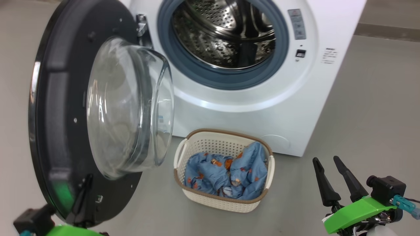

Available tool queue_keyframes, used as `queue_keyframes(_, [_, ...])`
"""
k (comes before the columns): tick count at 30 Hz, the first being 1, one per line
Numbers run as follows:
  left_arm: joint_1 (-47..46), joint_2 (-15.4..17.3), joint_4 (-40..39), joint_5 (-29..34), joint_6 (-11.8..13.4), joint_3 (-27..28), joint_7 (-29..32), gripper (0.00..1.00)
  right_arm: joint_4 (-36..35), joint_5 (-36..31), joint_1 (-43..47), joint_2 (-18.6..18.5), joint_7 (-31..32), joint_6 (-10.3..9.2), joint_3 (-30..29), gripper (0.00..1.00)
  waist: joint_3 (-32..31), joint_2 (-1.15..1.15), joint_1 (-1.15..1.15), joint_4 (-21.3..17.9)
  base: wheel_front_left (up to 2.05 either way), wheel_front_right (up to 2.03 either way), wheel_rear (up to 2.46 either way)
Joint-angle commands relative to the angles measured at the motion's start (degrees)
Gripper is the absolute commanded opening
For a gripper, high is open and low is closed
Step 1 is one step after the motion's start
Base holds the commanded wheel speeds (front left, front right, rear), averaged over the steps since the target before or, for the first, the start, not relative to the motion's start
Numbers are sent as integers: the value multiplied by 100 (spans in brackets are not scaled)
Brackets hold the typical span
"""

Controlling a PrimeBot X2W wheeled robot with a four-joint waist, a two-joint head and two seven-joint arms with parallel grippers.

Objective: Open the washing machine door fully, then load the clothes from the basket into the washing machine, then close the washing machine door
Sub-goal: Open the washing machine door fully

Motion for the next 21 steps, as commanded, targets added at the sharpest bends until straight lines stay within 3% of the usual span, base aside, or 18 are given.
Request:
queue_keyframes(1, [-397,239,-33,-50,55,308,31,0,-166,47,-170,-87,-54,32,77,100,111,0,0,170,0,0,0])
queue_keyframes(21, [-2141,718,1895,26,-234,241,122,0,-219,-101,-623,-185,-54,32,57,100,912,0,0,1105,0,0,0])
